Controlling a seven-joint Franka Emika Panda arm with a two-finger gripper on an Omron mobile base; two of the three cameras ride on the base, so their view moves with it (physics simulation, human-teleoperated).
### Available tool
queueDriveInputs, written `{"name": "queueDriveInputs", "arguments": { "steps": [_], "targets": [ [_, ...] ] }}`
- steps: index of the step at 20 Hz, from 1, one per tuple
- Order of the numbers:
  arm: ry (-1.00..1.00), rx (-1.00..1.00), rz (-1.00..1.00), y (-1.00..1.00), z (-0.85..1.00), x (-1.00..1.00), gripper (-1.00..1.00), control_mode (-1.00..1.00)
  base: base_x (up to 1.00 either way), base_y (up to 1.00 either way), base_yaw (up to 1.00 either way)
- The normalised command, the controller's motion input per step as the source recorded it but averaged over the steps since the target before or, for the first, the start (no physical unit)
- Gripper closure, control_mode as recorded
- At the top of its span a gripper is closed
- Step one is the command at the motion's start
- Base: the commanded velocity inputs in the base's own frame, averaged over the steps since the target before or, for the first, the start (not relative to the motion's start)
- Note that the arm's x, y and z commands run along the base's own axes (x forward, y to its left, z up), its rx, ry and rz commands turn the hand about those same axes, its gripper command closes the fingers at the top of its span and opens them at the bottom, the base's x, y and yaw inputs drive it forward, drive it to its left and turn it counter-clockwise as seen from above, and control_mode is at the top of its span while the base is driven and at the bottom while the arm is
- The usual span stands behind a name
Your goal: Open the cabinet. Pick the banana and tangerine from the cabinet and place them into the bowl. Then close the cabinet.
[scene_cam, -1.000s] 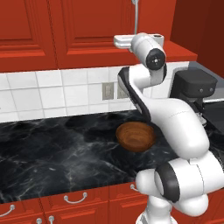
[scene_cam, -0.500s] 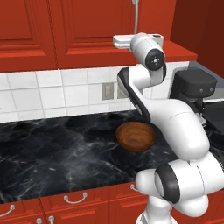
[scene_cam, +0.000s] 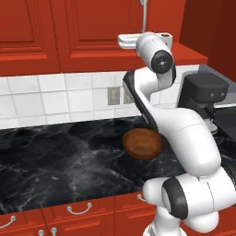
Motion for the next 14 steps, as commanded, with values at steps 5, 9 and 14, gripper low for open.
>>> {"name": "queueDriveInputs", "arguments": {
  "steps": [5,9,14],
  "targets": [
    [0.0,0.0,-0.03,0.42,0.19,-0.5,1.0,-1.0,0.0,0.0,0.0],
    [0.02,0.0,-0.03,0.31,0.0,-0.52,1.0,-1.0,0.0,0.0,0.0],
    [0.0,0.0,-0.09,0.5,0.1,-0.75,1.0,-1.0,0.0,0.0,0.0]
  ]
}}
